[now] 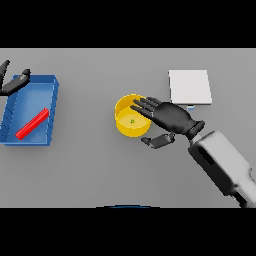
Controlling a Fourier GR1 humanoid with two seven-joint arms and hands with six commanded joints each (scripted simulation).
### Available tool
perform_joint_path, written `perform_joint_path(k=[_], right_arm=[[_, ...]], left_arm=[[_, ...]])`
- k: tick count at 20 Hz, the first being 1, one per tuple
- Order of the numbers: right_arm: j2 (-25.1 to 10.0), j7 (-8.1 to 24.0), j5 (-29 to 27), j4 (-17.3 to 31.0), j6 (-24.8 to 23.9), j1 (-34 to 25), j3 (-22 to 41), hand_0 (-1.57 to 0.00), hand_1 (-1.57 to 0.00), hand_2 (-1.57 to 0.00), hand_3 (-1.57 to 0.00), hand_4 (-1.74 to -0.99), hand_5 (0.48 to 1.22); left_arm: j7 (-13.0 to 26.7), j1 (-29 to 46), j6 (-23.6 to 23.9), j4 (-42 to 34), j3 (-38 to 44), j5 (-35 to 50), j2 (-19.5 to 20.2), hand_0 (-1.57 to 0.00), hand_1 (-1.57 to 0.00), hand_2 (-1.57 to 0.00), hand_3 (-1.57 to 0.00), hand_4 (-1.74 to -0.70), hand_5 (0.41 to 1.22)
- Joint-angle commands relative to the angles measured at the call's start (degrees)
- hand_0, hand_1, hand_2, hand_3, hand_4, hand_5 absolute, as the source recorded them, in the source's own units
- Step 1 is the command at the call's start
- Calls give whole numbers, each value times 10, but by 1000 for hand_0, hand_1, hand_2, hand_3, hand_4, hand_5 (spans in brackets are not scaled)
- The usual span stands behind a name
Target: Pick up the red beaker and tilt it to pour out 1 green nut into yellow bowl. Pick up the yellow bowl and place it on the metallic measuring scale.
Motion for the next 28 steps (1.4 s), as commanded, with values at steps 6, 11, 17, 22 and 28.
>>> perform_joint_path(k=[6,11,17,22,28], right_arm=[[22,-28,30,88,41,-74,52,1,1,1,1,-1157,652],[32,-27,49,142,76,-117,80,1,1,1,1,-1168,673],[53,-25,57,192,96,-145,98,1,1,1,-12,-1188,693],[63,-34,60,219,86,-152,100,-193,-183,-189,-215,-1309,891],[55,-54,52,207,96,-154,100,-1205,-1189,-1129,-969,-1611,1135]], left_arm=[[-1,3,4,-3,2,2,-3,1,1,1,1,-809,693],[-14,5,-4,2,3,1,2,1,1,1,1,-805,702],[-12,5,-2,4,0,-3,2,1,1,1,1,-792,708],[-19,-3,-1,16,-2,-8,0,1,1,1,1,-791,711],[-20,-2,-4,13,0,-7,5,1,1,1,1,-785,709]])
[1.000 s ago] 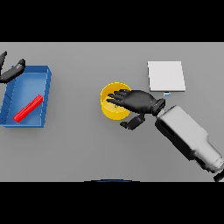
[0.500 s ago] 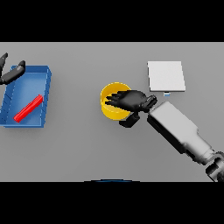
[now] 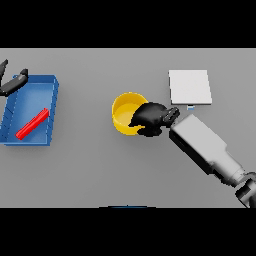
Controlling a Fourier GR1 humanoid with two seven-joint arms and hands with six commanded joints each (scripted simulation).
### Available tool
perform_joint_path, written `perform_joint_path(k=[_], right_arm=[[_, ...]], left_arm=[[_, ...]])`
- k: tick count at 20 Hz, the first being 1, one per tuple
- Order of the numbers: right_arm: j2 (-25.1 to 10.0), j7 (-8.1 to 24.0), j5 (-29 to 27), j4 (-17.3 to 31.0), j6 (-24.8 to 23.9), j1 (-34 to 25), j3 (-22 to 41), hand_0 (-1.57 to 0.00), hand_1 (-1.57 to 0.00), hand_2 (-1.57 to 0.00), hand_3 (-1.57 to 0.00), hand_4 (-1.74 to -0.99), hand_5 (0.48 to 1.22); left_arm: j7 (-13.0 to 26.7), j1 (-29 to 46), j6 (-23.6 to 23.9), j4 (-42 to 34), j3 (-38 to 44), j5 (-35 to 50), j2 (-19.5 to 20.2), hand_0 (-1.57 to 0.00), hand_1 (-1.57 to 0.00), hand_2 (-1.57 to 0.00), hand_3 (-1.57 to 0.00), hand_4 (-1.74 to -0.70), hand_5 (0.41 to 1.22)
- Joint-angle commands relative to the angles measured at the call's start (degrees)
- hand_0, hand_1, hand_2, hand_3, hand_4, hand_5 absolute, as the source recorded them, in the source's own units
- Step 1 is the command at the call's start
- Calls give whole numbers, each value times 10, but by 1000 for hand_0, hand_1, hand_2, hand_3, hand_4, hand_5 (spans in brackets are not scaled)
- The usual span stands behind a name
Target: Pick up the red beaker and tilt it to pour out 1 green nut into yellow bowl. Pick up the yellow bowl and place it on the metallic measuring scale.
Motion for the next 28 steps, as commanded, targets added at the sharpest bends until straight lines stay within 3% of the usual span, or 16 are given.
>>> perform_joint_path(k=[1,4,8,14,17,20,22,24,28], right_arm=[[-3,3,-2,-5,5,3,1,-1278,-1266,-1187,-1027,-1637,1152],[0,20,-10,-5,17,0,0,-1421,-1415,-1323,-1130,-1688,1186],[-14,26,-17,-25,24,-5,-7,-1510,-1507,-1387,-1195,-1719,1207],[-49,65,-43,-99,76,-9,-36,-1555,-1554,-1491,-1153,-1735,1217],[-60,91,-36,-114,74,-5,-43,-1563,-1562,-1447,-1199,-1738,1219],[-82,89,-45,-157,86,13,-52,-1567,-1567,-1507,-1179,-1739,1219],[-91,117,-48,-161,92,13,-69,-1530,-1568,-1518,-1177,-1740,1220],[-106,117,-46,-151,76,4,-87,-1545,-1569,-1487,-1183,-1740,1220],[-126,89,-40,-93,27,-22,-113,-1560,-1570,-1533,-1156,-1741,1221]], left_arm=[[0,4,2,0,-3,-2,-2,1,1,1,1,-784,712],[2,-11,-3,9,-1,-3,1,1,1,1,1,-782,710],[3,-5,-5,0,0,3,-1,1,1,1,1,-782,703],[3,-7,-1,3,-2,-2,-1,1,1,1,1,-776,702],[-5,-8,-6,5,5,8,0,1,1,1,1,-788,702],[0,-7,-9,-4,4,11,0,1,1,1,1,-799,704],[4,0,-11,-13,7,18,0,1,1,1,1,-806,703],[18,-1,-12,-14,10,24,-1,1,1,1,1,-820,717],[27,8,-5,-31,13,27,1,1,1,1,1,-837,737]])
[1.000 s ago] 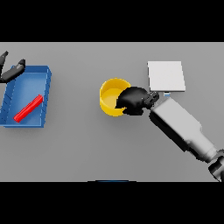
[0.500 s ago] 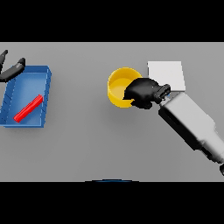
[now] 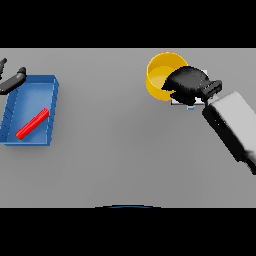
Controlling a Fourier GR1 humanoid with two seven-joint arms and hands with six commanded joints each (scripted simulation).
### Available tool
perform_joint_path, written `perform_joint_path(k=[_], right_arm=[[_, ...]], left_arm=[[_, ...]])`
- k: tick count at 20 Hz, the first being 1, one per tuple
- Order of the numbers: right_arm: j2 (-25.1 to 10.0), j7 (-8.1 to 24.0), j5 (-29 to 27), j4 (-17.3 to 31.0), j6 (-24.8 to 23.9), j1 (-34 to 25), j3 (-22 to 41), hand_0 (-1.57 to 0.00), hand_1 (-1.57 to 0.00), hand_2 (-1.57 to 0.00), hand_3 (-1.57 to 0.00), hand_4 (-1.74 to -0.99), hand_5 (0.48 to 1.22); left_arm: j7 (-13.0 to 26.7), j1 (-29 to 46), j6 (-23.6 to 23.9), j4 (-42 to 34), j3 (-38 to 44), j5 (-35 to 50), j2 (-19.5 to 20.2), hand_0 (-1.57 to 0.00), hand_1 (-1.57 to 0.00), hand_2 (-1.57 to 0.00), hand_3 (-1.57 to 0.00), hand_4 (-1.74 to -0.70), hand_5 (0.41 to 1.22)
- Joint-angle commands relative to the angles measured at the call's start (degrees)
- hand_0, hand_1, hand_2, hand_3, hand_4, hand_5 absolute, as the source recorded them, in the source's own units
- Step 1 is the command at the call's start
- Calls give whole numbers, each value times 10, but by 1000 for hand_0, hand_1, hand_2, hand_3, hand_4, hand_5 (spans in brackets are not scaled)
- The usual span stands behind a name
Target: Pick up the red beaker and tilt it to pour out 1 green nut into yellow bowl. Pick up the yellow bowl and place it on the metallic measuring scale.
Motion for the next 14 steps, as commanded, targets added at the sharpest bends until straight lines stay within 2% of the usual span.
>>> perform_joint_path(k=[1,3,5,9,12,14], right_arm=[[-3,-4,4,14,-15,1,-4,-1562,-1570,-1538,-1151,-1741,1221],[-16,-15,9,50,-33,-8,-13,-1565,-1571,-1548,-1154,-1741,1221],[-6,-7,16,93,-53,-24,-20,-1567,-1571,-1556,-1155,-1741,1221],[-7,-17,24,163,-78,-36,-40,-1570,-1571,-1533,-1159,-1741,1221],[6,-29,31,227,-107,-45,-49,-1570,-1571,-1475,-1206,-1741,1221],[3,-52,32,248,-117,-42,-51,-1571,-1571,-1428,-1290,-1741,1221]], left_arm=[[4,0,-2,-4,0,3,0,1,1,1,1,-840,737],[10,6,1,-14,-4,3,-4,1,1,1,1,-849,746],[22,6,4,-15,-4,-1,-2,1,1,1,1,-852,758],[40,3,2,-24,-3,3,0,1,1,1,1,-858,768],[45,2,2,-20,-4,2,-2,1,1,1,1,-863,784],[41,9,1,-28,-5,3,-1,1,1,1,1,-863,797]])
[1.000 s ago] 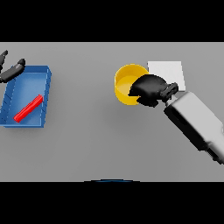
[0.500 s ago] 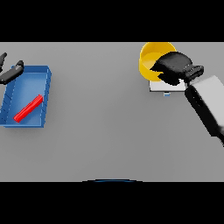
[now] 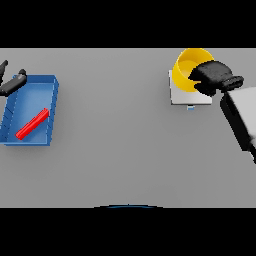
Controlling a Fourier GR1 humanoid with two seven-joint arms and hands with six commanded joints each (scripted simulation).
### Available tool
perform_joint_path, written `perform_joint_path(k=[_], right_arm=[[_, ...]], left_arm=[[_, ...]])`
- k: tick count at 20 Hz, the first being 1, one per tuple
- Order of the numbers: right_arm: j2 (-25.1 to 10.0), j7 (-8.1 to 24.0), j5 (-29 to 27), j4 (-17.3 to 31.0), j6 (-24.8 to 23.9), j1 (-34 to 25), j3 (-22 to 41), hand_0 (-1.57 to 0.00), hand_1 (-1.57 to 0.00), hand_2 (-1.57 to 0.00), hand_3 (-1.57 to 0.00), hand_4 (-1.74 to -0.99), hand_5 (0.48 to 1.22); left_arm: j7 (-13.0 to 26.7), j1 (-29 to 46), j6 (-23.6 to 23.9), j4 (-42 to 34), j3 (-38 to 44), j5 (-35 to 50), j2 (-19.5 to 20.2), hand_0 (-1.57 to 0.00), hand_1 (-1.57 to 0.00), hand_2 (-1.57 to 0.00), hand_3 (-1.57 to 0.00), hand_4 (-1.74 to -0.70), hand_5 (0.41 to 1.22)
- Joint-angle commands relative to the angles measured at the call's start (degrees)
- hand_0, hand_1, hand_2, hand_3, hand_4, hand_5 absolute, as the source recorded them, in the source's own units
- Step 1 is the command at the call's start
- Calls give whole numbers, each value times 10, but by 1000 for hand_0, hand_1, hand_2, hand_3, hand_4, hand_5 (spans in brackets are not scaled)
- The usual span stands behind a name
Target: Pick up the red beaker and tilt it to pour out 1 green nut into yellow bowl. Pick up the yellow bowl and place it on the metallic measuring scale.
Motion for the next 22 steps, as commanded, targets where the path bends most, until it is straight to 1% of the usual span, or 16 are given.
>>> perform_joint_path(k=[1,3,6,7,8,10,11,12,13,14,15,16,17,19,21,22], right_arm=[[9,8,1,12,-7,-2,-3,-1571,-1571,-1413,-1317,-1741,1221],[17,7,-2,26,-9,0,-8,-1571,-1571,-1390,-1361,-1741,1221],[26,4,9,60,-22,-8,-10,-1571,-1571,-1380,-1392,-1741,1221],[22,-2,11,65,-19,-9,-10,-1571,-1571,-1382,-1402,-1741,1221],[26,9,12,73,-18,-12,-12,-1571,-1571,-1380,-1417,-1741,1221],[28,-3,12,80,-18,-14,-13,-1571,-1571,-1374,-1448,-1741,1221],[29,-6,12,80,-20,-12,-14,-1571,-1571,-1404,-1376,-1741,1221],[27,-10,10,82,-17,-14,-18,-1565,-1496,-1437,-1249,-1741,1221],[28,-3,10,82,-9,-18,-19,-1558,-1428,-1343,-1110,-1682,1221],[29,2,6,73,-6,-11,-21,-1471,-1285,-1178,-959,-1632,1145],[26,-6,-1,73,-2,-8,-27,-1335,-1125,-1007,-816,-1592,1074],[30,8,-6,76,3,-10,-32,-1147,-958,-848,-688,-1559,1014],[30,14,-12,71,15,-11,-36,-946,-811,-708,-576,-1535,965],[36,22,-17,75,24,-9,-38,-605,-556,-470,-391,-1496,890],[29,15,-14,71,29,-6,-34,-387,-380,-300,-258,-1476,847],[34,16,-14,78,26,-7,-35,-309,-304,-240,-206,-1461,833]], left_arm=[[5,-3,1,5,-4,-5,-2,1,1,1,1,-858,802],[8,-13,3,13,-5,-10,-3,1,1,1,1,-859,807],[8,-4,-1,1,-1,-4,5,1,1,1,1,-851,802],[8,-6,0,6,-3,-7,1,1,1,1,1,-849,799],[8,-4,-3,3,-4,-6,3,1,1,1,1,-847,796],[5,0,-3,-2,-2,-6,8,1,1,1,1,-844,783],[10,-7,-5,4,-3,-5,5,1,1,1,1,-842,780],[8,-2,-6,1,-5,-5,5,1,1,1,1,-838,779],[7,-1,-5,7,-5,-6,2,1,1,1,1,-836,775],[5,-6,-5,13,-4,-5,-1,1,1,1,1,-837,773],[3,-9,-5,17,-3,-5,0,1,1,1,1,-836,774],[7,-14,-6,14,-4,-5,1,1,1,1,1,-834,771],[1,-5,-7,6,-4,-2,1,1,1,1,1,-835,768],[3,-11,-7,14,-1,0,-1,1,1,1,1,-840,764],[1,-7,-5,15,-3,-6,1,1,1,1,1,-831,754],[-7,-4,-4,13,-2,-3,-1,1,1,1,1,-832,749]])
